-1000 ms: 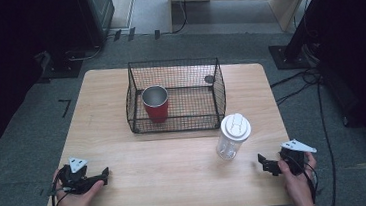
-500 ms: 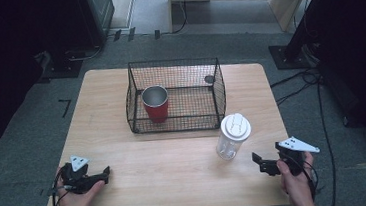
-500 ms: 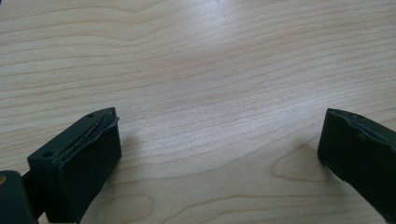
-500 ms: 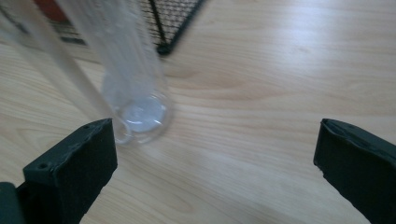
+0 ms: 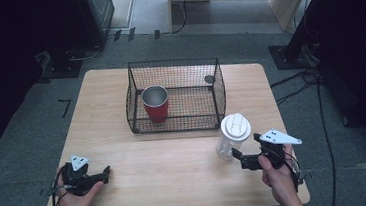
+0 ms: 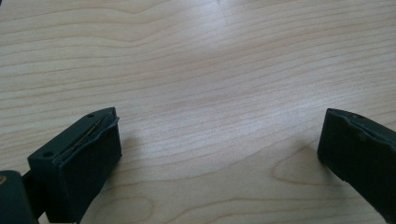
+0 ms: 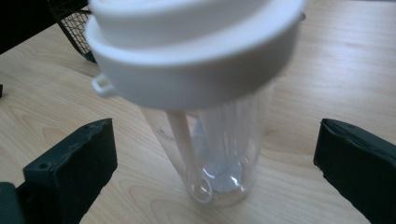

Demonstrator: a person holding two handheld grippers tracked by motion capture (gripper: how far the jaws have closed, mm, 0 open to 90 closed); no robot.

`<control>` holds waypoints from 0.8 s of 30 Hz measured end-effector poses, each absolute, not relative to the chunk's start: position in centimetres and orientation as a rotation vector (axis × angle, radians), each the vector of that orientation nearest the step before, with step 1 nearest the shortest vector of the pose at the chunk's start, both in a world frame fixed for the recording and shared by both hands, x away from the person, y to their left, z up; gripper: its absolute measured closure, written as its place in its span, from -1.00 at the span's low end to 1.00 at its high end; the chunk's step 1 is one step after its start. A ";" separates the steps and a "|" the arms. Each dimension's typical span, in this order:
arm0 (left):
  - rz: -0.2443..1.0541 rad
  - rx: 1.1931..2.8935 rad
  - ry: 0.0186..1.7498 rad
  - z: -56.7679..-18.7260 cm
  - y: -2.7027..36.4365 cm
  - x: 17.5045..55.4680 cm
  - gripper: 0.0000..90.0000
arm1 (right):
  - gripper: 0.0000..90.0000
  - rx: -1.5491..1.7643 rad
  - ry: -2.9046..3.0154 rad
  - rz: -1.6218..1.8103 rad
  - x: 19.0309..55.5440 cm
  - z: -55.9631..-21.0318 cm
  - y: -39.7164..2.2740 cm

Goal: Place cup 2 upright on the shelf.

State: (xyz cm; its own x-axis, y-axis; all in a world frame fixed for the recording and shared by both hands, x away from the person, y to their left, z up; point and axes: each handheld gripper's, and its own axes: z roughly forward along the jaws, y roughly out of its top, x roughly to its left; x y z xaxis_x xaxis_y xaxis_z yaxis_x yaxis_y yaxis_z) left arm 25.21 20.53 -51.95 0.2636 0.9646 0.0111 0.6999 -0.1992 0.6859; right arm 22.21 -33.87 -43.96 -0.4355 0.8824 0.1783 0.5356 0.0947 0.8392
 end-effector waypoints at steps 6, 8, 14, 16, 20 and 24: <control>0.607 1.974 1.500 -52.0 20.5 25.2 -1.00 | -1.00 1.370 1.999 1.281 23.3 -43.7 -32.3; 0.607 1.974 1.500 -52.0 20.5 25.2 -1.00 | -1.00 1.380 1.985 1.253 23.8 -43.7 -31.8; 0.607 1.974 1.500 -52.0 20.5 25.3 -1.00 | -1.00 1.432 1.939 1.226 24.7 -44.1 -30.7; 0.607 1.974 1.500 -52.0 20.5 25.3 -1.00 | -0.99 1.431 1.923 1.215 24.7 -44.3 -30.5; 0.607 1.974 1.500 -52.0 20.5 25.3 -1.00 | -0.70 1.421 1.883 1.225 24.6 -44.4 -30.3; 0.607 1.975 1.500 -51.9 20.5 25.3 -1.00 | -0.67 1.389 1.879 1.224 24.6 -44.6 -30.3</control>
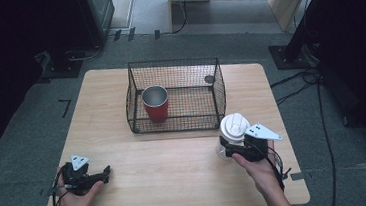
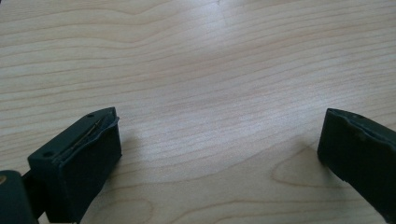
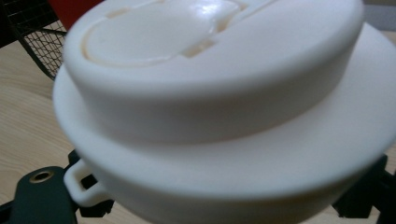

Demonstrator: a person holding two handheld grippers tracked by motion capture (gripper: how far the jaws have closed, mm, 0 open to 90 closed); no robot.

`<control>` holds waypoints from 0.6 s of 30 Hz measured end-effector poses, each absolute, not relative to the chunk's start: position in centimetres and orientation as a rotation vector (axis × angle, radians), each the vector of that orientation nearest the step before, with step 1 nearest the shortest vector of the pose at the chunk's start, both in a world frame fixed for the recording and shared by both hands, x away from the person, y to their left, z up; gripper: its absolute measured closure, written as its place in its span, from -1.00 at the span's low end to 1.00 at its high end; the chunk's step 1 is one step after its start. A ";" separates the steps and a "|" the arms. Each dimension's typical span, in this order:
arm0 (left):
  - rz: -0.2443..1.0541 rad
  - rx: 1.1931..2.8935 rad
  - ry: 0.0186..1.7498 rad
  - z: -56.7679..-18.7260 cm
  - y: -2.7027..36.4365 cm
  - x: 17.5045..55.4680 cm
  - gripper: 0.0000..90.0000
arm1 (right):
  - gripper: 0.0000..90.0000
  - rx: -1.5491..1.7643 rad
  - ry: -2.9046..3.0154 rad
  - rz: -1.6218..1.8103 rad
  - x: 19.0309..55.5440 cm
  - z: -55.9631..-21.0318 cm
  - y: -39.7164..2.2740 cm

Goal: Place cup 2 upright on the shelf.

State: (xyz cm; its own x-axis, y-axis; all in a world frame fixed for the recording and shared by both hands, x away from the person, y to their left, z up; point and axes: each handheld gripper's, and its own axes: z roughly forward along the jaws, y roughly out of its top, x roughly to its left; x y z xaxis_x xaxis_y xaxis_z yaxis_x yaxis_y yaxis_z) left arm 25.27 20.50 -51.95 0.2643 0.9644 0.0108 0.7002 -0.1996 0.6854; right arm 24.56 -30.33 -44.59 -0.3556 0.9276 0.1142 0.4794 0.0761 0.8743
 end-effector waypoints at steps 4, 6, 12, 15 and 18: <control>0.607 1.974 1.500 -52.0 20.5 25.3 -1.00 | -0.64 1.364 1.848 1.205 24.3 -44.5 -30.3; 0.607 1.974 1.500 -52.0 20.5 25.3 -1.00 | -0.64 1.363 1.844 1.207 24.3 -44.5 -30.3; 0.607 1.974 1.500 -52.0 20.5 25.3 -1.00 | -0.64 1.361 1.842 1.227 24.2 -44.5 -30.3; 0.607 1.974 1.500 -52.0 20.5 25.3 -1.00 | -0.64 1.355 1.838 1.244 24.1 -44.4 -30.2; 0.607 1.974 1.500 -52.0 20.5 25.3 -1.00 | -0.64 1.347 1.838 1.269 24.1 -44.1 -30.1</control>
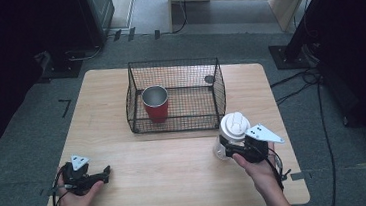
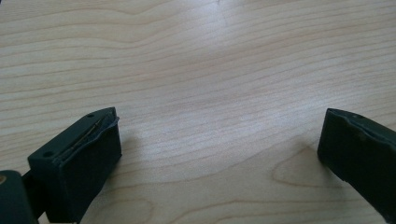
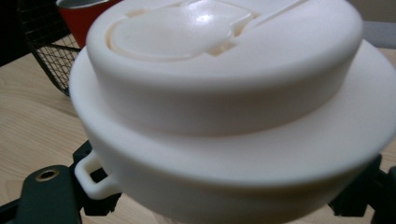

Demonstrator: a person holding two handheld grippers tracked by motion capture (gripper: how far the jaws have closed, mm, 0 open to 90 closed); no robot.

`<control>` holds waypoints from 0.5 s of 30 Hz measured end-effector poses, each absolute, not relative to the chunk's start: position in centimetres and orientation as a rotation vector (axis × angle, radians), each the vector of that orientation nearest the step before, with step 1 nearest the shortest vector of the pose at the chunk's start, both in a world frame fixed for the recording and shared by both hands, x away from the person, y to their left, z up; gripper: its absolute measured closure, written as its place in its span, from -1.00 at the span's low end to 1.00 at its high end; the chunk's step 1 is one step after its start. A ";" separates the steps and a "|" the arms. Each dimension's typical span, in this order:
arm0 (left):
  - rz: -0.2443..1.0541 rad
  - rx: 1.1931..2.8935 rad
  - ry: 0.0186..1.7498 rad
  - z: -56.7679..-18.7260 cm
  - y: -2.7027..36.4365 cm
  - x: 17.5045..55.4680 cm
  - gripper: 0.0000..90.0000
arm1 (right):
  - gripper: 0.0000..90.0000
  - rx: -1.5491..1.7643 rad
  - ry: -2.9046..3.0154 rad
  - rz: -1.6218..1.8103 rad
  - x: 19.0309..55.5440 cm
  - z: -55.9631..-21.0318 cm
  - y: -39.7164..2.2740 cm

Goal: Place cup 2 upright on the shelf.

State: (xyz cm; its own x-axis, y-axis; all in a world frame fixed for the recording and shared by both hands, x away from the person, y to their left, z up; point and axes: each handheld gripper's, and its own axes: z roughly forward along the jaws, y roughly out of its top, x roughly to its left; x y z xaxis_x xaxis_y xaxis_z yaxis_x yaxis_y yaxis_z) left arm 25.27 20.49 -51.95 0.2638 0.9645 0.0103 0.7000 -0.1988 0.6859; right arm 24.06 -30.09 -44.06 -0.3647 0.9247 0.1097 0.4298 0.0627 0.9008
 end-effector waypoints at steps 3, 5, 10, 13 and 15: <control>0.607 1.974 1.500 -52.0 20.5 25.3 -1.00 | -0.64 1.336 1.842 1.283 24.0 -43.6 -29.9; 0.607 1.974 1.500 -52.0 20.5 25.3 -1.00 | -0.64 1.322 1.846 1.290 24.0 -43.2 -29.7; 0.607 1.973 1.500 -52.0 20.5 25.3 -1.00 | -0.63 1.284 1.842 1.317 23.9 -42.0 -29.1; 0.607 1.974 1.500 -52.0 20.5 25.3 -1.00 | -0.63 1.266 1.828 1.329 23.9 -41.3 -28.9; 0.607 1.974 1.500 -52.0 20.5 25.3 -1.00 | -0.63 1.258 1.823 1.339 23.9 -40.9 -28.7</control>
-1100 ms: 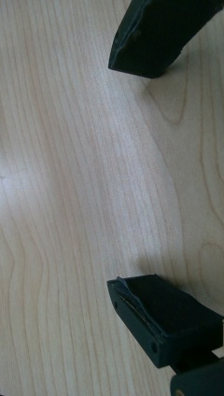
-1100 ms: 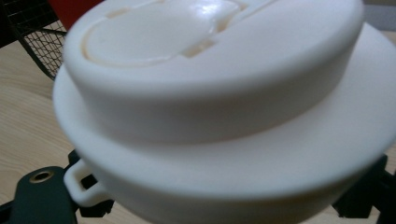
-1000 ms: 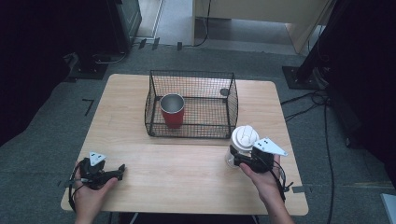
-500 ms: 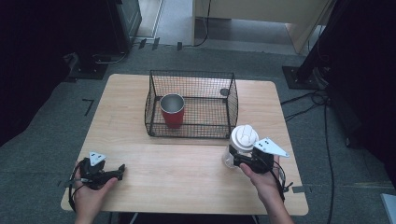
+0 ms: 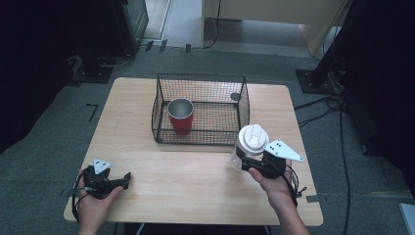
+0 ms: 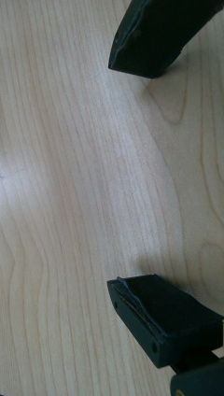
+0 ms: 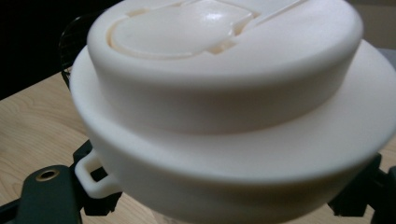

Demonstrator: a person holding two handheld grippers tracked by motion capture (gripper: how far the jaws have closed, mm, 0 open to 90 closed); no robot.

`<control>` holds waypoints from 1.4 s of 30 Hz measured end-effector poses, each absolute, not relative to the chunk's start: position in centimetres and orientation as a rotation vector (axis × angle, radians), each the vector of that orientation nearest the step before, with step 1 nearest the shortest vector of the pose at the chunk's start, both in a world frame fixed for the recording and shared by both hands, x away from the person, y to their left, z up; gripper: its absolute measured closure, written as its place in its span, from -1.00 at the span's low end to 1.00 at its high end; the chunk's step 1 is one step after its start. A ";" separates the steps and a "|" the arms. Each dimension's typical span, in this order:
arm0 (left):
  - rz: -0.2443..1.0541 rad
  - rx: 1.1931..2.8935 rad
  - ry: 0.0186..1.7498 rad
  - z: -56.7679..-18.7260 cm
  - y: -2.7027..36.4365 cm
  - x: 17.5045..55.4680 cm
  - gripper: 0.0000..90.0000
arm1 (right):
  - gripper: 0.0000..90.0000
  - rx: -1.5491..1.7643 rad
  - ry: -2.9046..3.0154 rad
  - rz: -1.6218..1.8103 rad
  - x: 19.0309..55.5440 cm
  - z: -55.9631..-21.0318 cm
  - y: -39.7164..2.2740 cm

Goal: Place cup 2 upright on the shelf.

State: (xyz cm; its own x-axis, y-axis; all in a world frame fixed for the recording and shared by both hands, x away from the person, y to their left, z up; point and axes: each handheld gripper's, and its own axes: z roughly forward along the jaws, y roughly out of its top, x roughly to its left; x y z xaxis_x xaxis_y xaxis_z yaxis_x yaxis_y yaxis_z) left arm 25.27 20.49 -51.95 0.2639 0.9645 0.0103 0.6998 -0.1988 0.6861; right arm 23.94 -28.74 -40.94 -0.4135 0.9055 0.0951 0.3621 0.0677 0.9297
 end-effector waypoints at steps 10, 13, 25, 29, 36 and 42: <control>0.607 1.972 1.501 -52.0 20.5 25.3 -1.00 | -0.63 1.211 1.809 1.372 24.3 -38.9 -27.8; 0.607 1.970 1.501 -52.0 20.5 25.3 -1.00 | -0.63 1.199 1.802 1.374 24.5 -38.4 -27.6; 0.607 1.972 1.500 -52.0 20.5 25.3 -1.00 | -0.63 1.154 1.782 1.400 25.0 -36.7 -26.7; 0.607 1.972 1.501 -52.0 20.5 25.3 -1.00 | -0.63 1.138 1.773 1.410 25.2 -36.1 -26.5; 0.607 1.973 1.501 -51.9 20.5 25.3 -1.00 | -0.63 1.118 1.759 1.416 25.8 -35.0 -26.2; 0.607 1.972 1.501 -52.0 20.5 25.3 -1.00 | -0.63 1.104 1.745 1.417 26.7 -34.2 -25.7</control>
State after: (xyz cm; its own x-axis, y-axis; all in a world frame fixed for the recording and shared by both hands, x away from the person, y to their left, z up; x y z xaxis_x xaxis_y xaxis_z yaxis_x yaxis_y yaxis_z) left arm 25.28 20.48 -51.95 0.2627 0.9648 0.0090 0.7000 -0.1970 0.6864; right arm 26.73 -25.67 -34.19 -0.4530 0.8908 0.0357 0.2173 0.0715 0.9735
